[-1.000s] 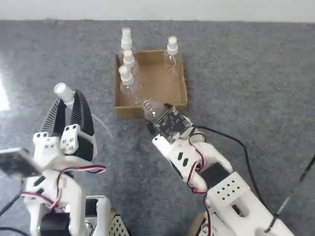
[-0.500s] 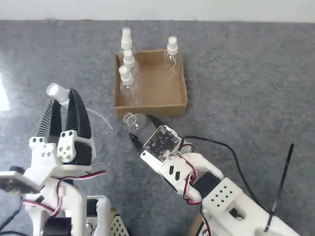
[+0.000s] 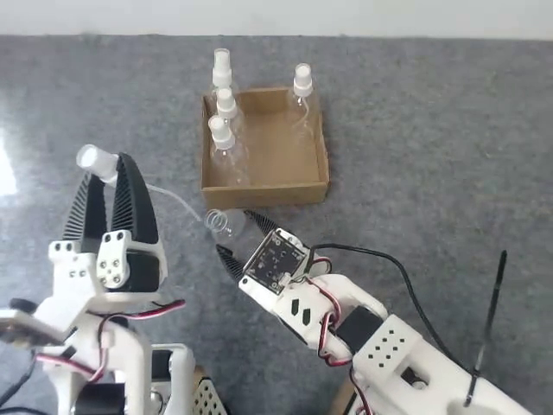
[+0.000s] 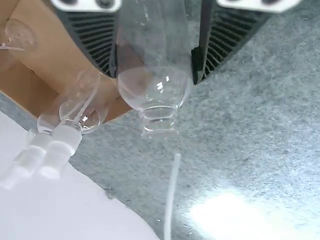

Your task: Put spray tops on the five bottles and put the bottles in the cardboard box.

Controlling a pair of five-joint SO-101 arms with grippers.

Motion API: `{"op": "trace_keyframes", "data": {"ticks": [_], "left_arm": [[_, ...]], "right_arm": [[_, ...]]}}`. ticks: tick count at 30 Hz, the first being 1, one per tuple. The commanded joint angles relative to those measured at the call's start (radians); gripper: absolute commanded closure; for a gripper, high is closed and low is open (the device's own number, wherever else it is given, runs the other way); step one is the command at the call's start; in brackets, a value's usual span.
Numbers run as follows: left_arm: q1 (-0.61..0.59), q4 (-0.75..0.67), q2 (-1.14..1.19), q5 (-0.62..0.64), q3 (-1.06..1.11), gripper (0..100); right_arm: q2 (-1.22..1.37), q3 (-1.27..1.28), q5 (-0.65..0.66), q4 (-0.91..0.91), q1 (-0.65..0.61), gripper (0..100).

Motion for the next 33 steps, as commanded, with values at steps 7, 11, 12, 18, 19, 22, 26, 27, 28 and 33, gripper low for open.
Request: {"op": "trace_keyframes", "data": {"ticks": [7,11,12,18,19,22,26,27,28,33], "left_arm": [[0.078,-0.031,-0.018,0.005,0.039,99],[0.075,-0.026,-0.018,0.005,0.041,99],[0.075,-0.025,-0.018,0.005,0.041,99],[0.078,0.006,-0.018,0.005,0.059,99],[0.078,0.008,-0.018,0.005,0.067,99],[0.081,0.009,-0.018,0.005,0.087,99],[0.133,0.009,-0.018,-0.049,0.117,99],[0.150,0.009,-0.018,-0.064,0.125,99],[0.160,0.009,-0.018,-0.074,0.133,99],[0.176,0.012,-0.018,-0.080,0.150,99]], "right_arm": [[-0.035,-0.014,0.002,-0.025,-0.012,91.0],[-0.035,-0.014,0.002,-0.025,-0.012,91.0],[-0.035,-0.014,0.002,-0.025,-0.012,91.0],[-0.036,-0.014,0.002,-0.027,-0.008,91.0],[-0.036,-0.015,0.002,-0.027,-0.008,91.0],[-0.039,-0.015,0.000,-0.027,-0.008,91.2],[-0.044,-0.015,-0.006,-0.027,-0.007,91.3],[-0.044,-0.015,-0.006,-0.028,-0.005,91.3],[-0.044,-0.015,-0.008,-0.028,-0.005,91.3],[-0.044,-0.015,-0.008,-0.028,-0.005,91.3]]}}
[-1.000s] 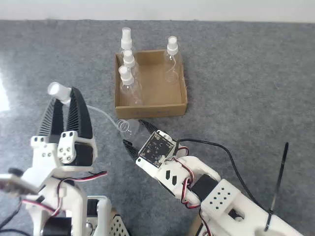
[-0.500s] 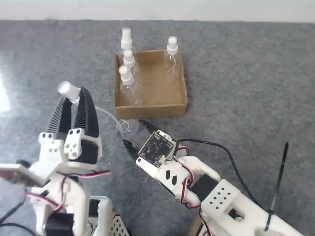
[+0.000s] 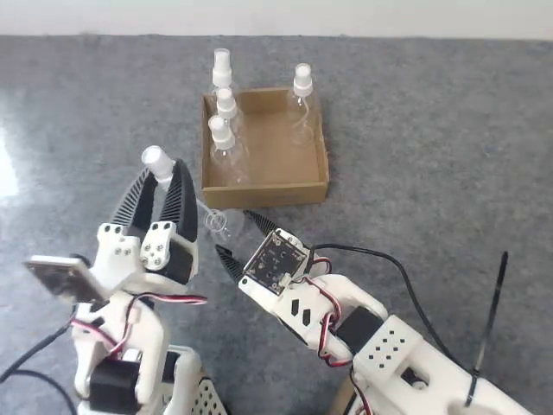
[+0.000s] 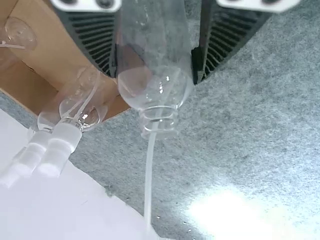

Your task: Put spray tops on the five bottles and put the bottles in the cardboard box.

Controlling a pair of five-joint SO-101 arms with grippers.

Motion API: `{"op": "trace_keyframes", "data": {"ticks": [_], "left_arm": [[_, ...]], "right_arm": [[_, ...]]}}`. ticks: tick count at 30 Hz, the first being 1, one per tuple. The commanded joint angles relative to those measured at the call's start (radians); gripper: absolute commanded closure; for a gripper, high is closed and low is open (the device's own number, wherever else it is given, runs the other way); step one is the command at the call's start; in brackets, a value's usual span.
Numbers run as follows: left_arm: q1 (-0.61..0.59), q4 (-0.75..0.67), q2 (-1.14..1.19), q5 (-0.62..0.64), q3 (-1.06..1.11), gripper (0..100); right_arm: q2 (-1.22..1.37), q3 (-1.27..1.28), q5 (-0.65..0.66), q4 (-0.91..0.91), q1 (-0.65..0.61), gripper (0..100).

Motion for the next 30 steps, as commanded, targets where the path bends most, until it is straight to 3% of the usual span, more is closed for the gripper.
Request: {"op": "trace_keyframes", "data": {"ticks": [1,15,30], "left_arm": [[0.008,0.018,-0.018,-0.015,-0.005,99],[0.011,0.107,-0.018,-0.015,-0.005,99],[0.137,0.106,-0.018,-0.109,0.065,98]], "right_arm": [[-0.038,-0.015,-0.008,-0.028,-0.004,91.4],[-0.039,-0.020,-0.008,-0.028,-0.002,91.5],[-0.039,-0.023,-0.008,-0.030,0.045,91.5]]}}
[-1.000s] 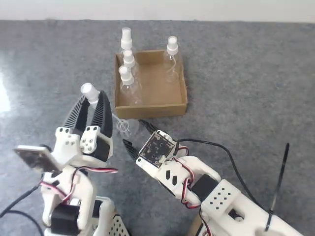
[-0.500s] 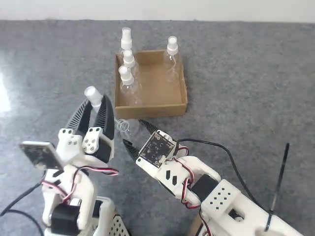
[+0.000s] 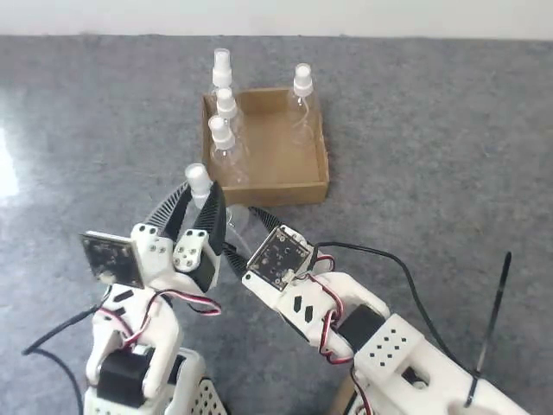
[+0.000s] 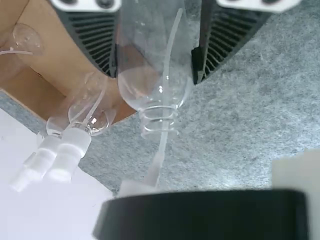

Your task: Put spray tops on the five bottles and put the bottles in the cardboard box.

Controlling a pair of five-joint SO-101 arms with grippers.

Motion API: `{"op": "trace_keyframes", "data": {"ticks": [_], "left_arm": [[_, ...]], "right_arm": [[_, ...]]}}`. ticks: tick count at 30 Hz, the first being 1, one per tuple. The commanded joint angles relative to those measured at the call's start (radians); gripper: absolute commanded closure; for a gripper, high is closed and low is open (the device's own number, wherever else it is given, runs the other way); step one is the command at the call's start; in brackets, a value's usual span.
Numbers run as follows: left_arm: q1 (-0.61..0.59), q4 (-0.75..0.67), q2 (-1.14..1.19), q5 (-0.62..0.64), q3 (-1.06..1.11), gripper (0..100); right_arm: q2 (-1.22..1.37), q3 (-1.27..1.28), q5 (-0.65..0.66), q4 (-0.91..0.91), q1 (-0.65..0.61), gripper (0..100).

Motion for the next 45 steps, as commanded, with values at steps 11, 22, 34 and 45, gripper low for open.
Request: {"op": "trace_keyframes", "data": {"ticks": [11,22,34,45], "left_arm": [[0.011,0.003,-0.018,-0.009,-0.007,90],[-0.066,0.003,-0.018,-0.006,-0.016,82],[-0.069,0.021,-0.018,-0.005,-0.073,82],[-0.219,0.018,-0.018,0.078,-0.125,82]], "right_arm": [[-0.039,-0.021,-0.008,-0.030,0.018,91.5],[-0.039,-0.021,-0.008,-0.030,0.018,91.5],[-0.039,-0.021,-0.002,-0.030,0.018,91.5],[-0.039,-0.021,-0.002,-0.030,0.018,91.5]]}}
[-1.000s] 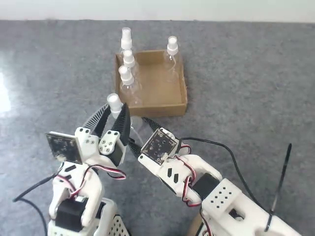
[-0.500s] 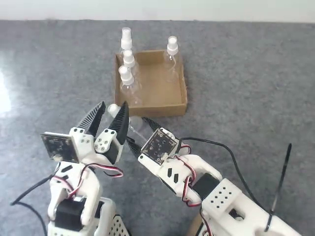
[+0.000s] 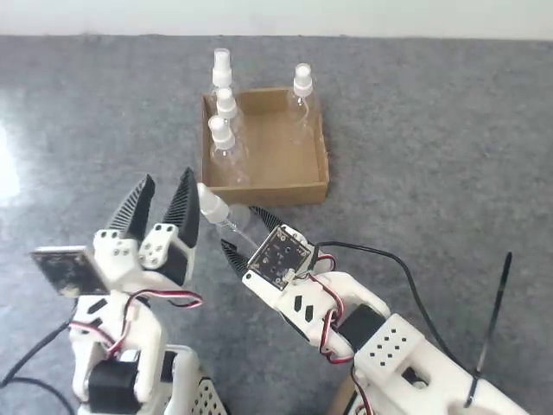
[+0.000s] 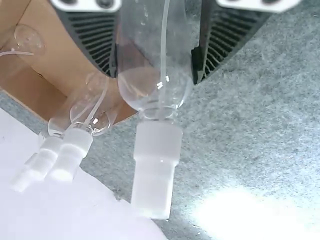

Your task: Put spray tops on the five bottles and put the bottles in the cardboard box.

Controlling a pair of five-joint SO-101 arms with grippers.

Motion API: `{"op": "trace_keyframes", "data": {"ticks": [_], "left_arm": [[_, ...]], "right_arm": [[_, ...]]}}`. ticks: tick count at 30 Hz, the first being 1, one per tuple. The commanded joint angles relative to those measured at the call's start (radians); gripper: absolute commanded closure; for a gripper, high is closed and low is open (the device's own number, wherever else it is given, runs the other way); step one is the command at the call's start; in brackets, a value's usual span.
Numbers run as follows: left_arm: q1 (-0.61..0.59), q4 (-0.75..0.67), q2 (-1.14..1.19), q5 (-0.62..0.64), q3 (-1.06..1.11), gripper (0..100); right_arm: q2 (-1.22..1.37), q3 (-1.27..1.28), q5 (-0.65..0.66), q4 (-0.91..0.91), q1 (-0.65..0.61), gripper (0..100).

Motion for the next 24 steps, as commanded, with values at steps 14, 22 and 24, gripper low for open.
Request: {"op": "trace_keyframes", "data": {"ticks": [14,22,24], "left_arm": [[-0.051,-0.129,-0.018,0.012,0.051,82],[-0.048,-0.146,-0.018,0.012,0.102,82],[-0.043,-0.118,-0.018,0.012,0.102,82]], "right_arm": [[-0.039,-0.018,0.000,-0.028,0.008,91.5],[-0.039,-0.021,0.000,-0.028,0.012,91.5],[-0.039,-0.021,0.000,-0.028,0.013,91.5]]}}
